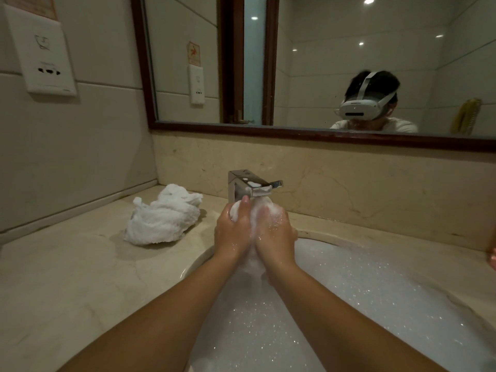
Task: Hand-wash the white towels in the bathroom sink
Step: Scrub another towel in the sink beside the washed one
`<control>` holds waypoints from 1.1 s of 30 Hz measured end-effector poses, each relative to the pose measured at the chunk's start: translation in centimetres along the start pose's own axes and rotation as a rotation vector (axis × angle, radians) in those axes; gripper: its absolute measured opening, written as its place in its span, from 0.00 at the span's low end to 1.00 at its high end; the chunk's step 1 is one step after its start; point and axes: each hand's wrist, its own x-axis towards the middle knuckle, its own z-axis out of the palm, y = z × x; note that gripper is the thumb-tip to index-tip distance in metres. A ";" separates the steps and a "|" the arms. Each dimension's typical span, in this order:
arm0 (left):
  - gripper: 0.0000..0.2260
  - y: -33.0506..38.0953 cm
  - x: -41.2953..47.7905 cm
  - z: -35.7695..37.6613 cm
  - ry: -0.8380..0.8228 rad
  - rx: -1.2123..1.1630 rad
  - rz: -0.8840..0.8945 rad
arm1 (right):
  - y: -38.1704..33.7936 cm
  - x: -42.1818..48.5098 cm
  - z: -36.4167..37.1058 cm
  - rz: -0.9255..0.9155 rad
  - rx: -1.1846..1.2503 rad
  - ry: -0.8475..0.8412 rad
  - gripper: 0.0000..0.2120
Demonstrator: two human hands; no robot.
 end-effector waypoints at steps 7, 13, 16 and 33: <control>0.14 -0.8 0.5 0.0 -0.021 -0.004 0.016 | 0.1 -0.6 -0.3 -0.077 0.023 0.050 0.15; 0.11 -0.9 0.3 0.3 -0.091 -0.001 0.044 | -0.5 -0.5 -0.9 -0.009 -0.012 0.068 0.19; 0.10 -0.5 0.0 0.3 -0.122 0.003 0.063 | -0.6 -0.6 -1.3 0.085 0.097 0.055 0.20; 0.08 -0.7 -0.1 0.2 -0.072 -0.054 0.243 | -0.7 -1.1 -0.8 0.230 0.273 0.139 0.23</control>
